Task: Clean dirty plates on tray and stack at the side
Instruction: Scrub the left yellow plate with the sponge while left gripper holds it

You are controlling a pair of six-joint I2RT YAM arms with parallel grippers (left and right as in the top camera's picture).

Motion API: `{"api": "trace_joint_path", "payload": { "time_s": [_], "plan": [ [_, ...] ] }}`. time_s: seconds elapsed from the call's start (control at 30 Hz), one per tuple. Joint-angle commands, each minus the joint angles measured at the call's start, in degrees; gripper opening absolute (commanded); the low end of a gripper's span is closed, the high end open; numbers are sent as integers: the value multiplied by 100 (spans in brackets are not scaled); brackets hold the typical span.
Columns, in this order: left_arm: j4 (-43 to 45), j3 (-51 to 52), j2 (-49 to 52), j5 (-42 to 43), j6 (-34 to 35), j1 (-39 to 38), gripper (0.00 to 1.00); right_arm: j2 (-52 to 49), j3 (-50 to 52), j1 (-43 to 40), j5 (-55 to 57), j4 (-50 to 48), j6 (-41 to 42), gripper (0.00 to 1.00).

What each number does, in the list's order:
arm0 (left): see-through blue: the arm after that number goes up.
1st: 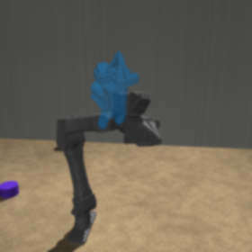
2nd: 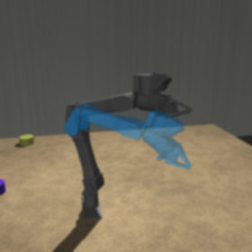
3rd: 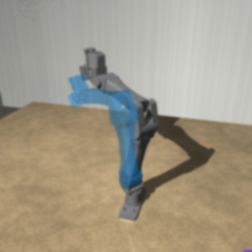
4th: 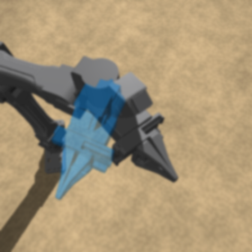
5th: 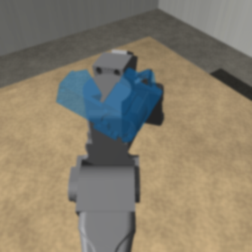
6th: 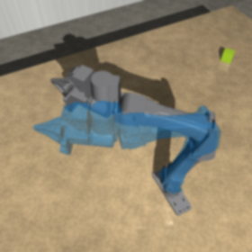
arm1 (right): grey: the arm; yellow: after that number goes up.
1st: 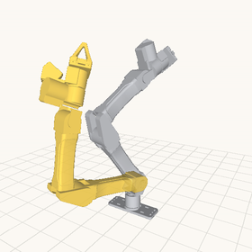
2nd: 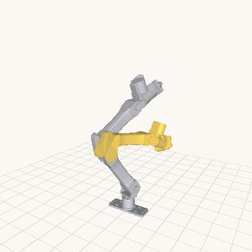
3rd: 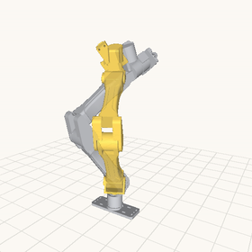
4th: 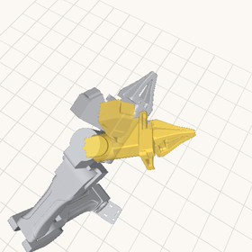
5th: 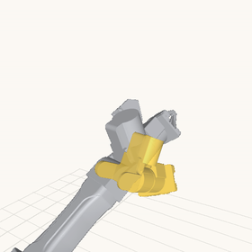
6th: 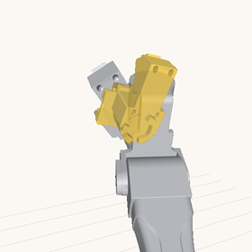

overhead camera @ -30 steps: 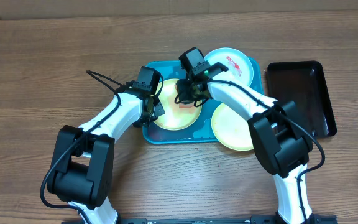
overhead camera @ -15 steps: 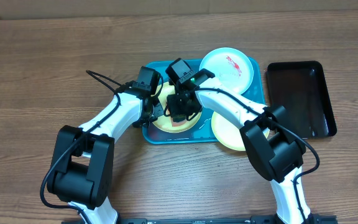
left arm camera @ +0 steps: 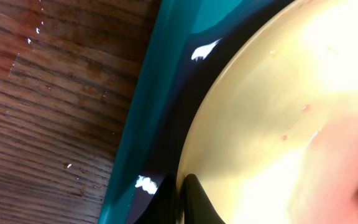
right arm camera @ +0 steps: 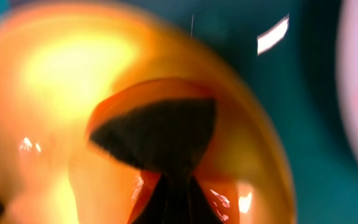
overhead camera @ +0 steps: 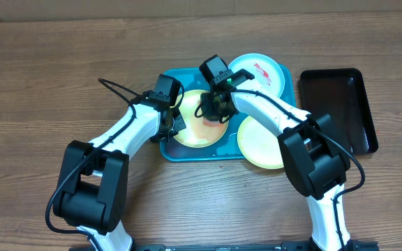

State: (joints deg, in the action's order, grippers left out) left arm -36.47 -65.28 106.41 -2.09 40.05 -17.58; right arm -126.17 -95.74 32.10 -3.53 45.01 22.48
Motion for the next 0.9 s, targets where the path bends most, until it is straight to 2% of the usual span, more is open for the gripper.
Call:
{"api": "trace_joint_path", "payload": {
  "time_s": [0.0,0.2,0.5,0.67,0.87],
  "plan": [
    [-85,39,111,-122,-114,22,4,-9,-31,11,354,-345,22,4],
    [-85,39,111,-122,-116,22,4,-184,-28,205,-520,-682,-415,4],
    [-98,39,111,-122,-153,22,4,-168,-37,295,-2131,46,-511,4],
    [-98,39,111,-122,-153,22,4,-101,-52,33,-2011,767,-507,4],
    [-94,39,111,-120,-151,22,4,-92,-138,-393,-966,1211,-424,4]
  ]
}}
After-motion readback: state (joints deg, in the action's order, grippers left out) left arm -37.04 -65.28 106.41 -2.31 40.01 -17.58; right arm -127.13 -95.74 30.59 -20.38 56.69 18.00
